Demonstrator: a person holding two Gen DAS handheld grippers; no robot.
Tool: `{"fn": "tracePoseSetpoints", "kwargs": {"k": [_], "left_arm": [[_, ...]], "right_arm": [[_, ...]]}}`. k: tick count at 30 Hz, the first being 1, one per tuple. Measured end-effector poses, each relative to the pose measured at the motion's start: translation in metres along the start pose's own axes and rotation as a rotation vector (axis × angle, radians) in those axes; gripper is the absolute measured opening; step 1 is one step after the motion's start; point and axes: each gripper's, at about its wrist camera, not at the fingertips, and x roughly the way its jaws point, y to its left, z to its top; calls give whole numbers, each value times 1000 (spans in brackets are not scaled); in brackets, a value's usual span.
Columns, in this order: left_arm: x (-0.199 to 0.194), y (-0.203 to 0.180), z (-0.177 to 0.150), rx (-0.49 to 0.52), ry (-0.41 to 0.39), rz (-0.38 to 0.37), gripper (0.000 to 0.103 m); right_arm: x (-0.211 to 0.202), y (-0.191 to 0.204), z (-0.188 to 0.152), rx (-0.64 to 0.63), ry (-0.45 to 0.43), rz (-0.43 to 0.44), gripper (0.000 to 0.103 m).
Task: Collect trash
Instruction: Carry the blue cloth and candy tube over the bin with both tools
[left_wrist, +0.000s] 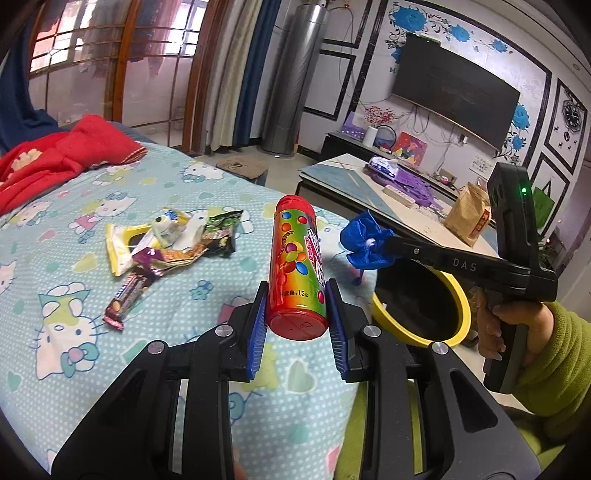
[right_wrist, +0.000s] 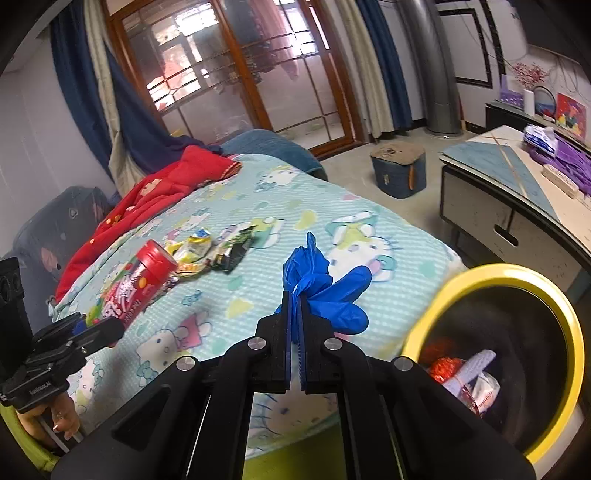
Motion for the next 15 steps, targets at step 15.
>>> {"fn": "tracePoseSetpoints", "kwargs": {"k": [15], "left_arm": [[17,-38,16,64,-28,-68,23]], "right_arm": [[-34,-49,-3,93,-49,-96,3]]}}
